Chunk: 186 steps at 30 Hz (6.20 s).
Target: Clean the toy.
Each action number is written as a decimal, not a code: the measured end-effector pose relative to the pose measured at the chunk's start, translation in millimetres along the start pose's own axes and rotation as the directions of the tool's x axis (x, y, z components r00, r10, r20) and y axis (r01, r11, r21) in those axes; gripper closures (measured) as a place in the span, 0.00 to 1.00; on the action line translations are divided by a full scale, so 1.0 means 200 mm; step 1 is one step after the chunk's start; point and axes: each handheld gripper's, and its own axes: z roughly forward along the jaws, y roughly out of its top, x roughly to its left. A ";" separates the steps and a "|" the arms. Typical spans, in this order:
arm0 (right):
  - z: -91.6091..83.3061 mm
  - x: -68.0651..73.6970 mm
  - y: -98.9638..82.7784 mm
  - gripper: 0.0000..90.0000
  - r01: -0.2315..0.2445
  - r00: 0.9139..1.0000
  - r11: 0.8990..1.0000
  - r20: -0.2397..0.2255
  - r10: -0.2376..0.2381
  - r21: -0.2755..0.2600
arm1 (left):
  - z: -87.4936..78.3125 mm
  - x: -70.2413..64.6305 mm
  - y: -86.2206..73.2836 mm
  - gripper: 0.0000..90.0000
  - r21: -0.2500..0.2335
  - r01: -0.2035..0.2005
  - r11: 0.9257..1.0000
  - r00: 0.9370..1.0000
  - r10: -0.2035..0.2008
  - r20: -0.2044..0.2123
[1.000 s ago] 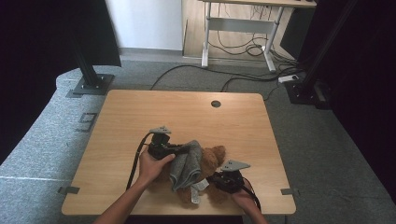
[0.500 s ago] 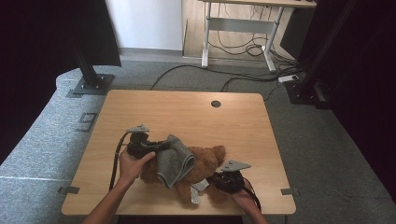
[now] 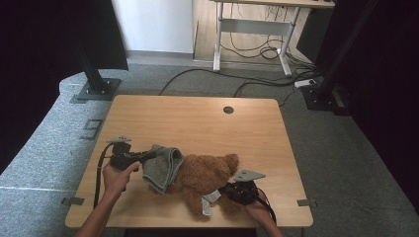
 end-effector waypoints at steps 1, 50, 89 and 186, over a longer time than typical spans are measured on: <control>0.00 0.00 0.00 0.86 -0.001 1.000 1.000 -0.001 0.001 0.000 | 0.00 0.02 -0.01 0.90 0.005 0.009 1.000 1.000 -0.009 0.000; 0.11 -0.37 0.18 0.41 -0.185 0.971 0.983 0.157 0.183 0.003 | 0.09 0.11 -0.09 0.90 0.056 0.067 0.996 0.997 -0.068 0.024; 0.03 -0.06 0.41 0.46 -0.061 0.998 0.993 -0.009 0.060 -0.097 | 0.10 0.09 -0.09 0.90 0.047 0.073 0.996 0.994 -0.076 0.073; 0.00 0.04 0.22 0.55 -0.004 1.000 0.986 -0.030 -0.001 -0.167 | 0.67 -0.26 0.37 0.91 0.379 -0.149 0.913 0.988 0.156 0.012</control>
